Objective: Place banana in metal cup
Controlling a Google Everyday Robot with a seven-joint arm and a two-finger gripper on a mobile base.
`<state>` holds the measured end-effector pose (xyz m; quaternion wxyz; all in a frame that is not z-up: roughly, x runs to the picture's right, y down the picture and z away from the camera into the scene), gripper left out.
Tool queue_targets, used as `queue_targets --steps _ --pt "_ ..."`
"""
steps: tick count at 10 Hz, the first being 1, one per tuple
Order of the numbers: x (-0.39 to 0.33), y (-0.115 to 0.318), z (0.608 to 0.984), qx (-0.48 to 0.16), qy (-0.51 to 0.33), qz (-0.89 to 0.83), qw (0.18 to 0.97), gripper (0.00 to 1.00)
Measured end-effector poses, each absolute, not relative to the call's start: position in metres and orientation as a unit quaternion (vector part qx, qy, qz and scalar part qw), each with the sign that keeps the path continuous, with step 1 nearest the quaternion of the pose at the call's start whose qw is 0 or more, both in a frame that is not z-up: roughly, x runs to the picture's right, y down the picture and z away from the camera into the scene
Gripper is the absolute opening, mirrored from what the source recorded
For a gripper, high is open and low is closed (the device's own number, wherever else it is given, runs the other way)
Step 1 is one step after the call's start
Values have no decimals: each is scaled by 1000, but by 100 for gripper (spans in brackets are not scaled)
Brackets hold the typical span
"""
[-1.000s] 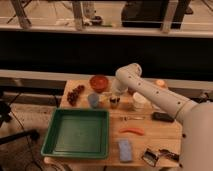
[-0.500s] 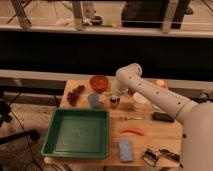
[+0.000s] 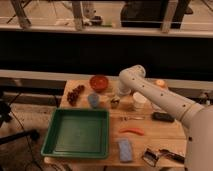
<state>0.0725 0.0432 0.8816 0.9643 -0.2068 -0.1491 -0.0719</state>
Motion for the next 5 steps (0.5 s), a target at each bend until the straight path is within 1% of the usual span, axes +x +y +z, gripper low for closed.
queue_targets --steps 4,5 --pt "82 49 878 -205 -148 -66 965 39" --pt "82 50 877 -205 -149 -64 965 42"
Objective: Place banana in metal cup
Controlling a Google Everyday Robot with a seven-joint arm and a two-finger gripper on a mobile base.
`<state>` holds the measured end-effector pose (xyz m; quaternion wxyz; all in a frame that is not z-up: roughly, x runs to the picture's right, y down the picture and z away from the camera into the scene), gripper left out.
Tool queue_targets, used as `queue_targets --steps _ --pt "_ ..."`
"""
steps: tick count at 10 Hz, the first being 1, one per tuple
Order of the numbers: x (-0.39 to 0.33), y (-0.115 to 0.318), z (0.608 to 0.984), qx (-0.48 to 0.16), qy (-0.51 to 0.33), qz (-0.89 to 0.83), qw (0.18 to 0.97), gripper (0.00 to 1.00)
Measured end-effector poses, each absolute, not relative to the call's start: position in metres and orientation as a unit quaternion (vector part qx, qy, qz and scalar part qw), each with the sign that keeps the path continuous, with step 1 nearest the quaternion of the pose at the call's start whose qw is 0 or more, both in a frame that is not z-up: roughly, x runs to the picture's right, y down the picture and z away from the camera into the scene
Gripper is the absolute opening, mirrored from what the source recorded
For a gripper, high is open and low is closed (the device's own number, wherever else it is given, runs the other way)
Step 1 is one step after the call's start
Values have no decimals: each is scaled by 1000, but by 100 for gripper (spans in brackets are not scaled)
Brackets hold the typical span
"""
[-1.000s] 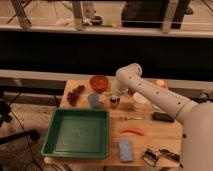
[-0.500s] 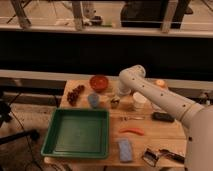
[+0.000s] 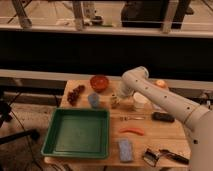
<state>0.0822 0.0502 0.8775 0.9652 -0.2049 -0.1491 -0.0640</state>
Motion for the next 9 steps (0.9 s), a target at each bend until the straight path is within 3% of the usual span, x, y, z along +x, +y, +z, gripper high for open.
queue_targets --steps 4,5,7,9 --pt "96 50 872 -198 -147 -56 967 71" --pt "101 46 866 -194 -148 -54 968 72" --pt "106 38 860 -190 -149 -52 969 62" --pt "113 39 859 -194 -157 -52 967 66"
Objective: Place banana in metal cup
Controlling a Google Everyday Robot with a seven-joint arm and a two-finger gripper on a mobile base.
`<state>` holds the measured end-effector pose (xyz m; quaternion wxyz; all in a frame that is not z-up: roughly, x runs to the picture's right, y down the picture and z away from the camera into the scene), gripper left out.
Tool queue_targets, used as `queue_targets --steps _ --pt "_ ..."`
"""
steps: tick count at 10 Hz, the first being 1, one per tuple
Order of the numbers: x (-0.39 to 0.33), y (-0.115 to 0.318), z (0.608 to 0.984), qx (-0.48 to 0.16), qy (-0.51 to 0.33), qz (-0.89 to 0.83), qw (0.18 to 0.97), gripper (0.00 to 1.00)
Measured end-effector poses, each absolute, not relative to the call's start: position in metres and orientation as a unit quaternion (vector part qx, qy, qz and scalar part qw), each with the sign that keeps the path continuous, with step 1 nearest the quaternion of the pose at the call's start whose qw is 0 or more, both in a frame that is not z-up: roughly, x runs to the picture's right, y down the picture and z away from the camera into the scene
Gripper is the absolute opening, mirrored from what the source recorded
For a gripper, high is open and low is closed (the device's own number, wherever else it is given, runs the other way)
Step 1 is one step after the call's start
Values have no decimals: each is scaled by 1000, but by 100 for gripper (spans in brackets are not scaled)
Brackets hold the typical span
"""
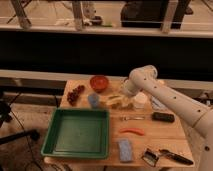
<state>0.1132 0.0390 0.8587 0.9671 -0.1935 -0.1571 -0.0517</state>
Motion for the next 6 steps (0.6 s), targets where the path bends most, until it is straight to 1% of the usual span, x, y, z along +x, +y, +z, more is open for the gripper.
queue_targets --steps 1,2,3,5,6 --pt "110 40 860 -196 -155 -51 967 75" --pt "107 43 865 -198 -154 -53 967 79" --pt "109 46 868 -198 -153 -51 967 80" --pt "115 44 863 -199 -153 -48 967 72" --pt "127 40 855 -200 -153 -47 967 74"
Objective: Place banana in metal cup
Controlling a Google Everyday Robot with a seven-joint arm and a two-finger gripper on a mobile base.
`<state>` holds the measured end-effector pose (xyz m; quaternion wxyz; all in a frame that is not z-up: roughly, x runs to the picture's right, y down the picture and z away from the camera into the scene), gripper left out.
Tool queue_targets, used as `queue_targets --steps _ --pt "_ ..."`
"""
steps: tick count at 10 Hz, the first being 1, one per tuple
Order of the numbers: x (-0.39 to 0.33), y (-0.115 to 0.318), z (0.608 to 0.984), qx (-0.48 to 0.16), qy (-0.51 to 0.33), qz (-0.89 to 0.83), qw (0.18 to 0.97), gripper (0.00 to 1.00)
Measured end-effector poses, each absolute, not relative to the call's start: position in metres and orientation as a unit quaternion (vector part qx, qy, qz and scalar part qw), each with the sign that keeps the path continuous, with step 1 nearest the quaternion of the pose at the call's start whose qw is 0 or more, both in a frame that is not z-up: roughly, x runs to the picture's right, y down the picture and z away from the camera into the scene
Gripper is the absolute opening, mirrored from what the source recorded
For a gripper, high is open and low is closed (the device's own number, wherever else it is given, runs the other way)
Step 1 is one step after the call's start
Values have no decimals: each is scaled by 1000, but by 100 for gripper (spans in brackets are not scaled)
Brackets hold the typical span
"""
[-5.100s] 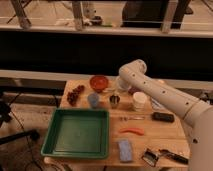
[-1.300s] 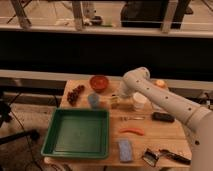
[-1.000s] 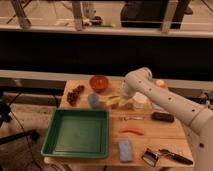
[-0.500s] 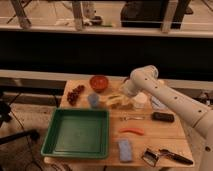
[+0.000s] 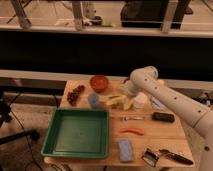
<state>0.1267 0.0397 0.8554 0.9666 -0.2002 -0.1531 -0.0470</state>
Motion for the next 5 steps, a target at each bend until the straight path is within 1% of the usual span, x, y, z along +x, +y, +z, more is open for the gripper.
queue_targets --steps 1,2,5 --pt "130 38 855 -201 -153 -46 966 79" --pt "127 39 856 -203 -154 -48 966 80" --pt "114 46 867 -205 -156 -47 965 80"
